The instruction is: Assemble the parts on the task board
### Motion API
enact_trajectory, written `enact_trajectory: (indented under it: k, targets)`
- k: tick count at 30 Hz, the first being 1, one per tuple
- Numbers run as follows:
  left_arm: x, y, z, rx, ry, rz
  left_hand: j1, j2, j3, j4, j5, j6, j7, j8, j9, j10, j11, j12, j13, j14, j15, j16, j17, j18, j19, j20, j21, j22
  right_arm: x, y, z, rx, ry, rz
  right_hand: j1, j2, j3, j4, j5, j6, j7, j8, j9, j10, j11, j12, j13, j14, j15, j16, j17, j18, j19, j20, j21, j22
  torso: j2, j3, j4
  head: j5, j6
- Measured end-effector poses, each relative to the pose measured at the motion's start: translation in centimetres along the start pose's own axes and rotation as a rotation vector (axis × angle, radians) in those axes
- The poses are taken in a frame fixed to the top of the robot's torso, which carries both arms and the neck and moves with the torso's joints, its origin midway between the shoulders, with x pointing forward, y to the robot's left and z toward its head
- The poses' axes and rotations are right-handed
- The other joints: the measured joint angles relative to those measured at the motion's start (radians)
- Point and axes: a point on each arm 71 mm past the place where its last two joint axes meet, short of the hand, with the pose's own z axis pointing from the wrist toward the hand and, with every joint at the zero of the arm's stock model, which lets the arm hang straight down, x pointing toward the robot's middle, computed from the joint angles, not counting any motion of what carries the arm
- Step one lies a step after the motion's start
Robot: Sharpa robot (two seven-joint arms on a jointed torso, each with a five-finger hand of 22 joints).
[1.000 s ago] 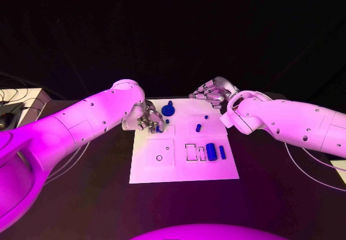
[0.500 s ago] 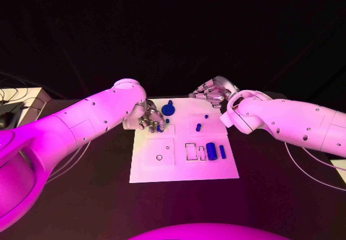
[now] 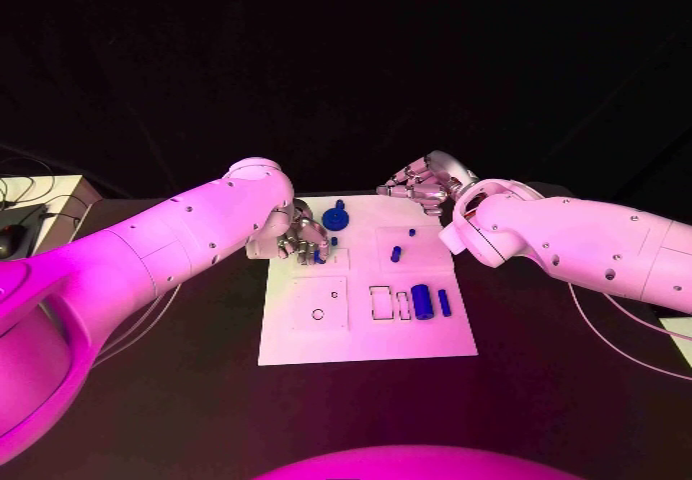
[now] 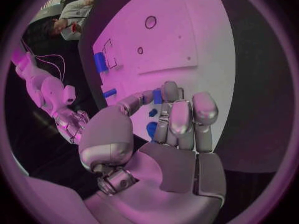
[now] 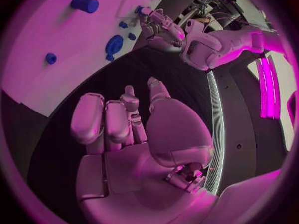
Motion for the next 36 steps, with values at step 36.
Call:
enact_trajectory:
  k: [36]
  targets:
    - [0.13,-0.26,0.23,-0.001,-0.003,0.005,0.0,0.0,-0.004,-0.004,0.0,0.013,-0.003,0.0,0.0,0.0,0.0,-0.004,0.002,0.0,0.0,0.0,0.0,0.0,0.0,0.0,0.0,-0.001,-0.02,-0.02,0.02,0.0,0.0,-0.001,0.0,0.0,0.0,0.0,0.0,0.0,0.0,0.0,0.0,0.0,0.0,0.0,0.0,0.0,0.0,0.0,0.0,0.0,0.0,0.0,0.0,0.0,0.0,0.0006,0.0006,-0.007,-0.01]
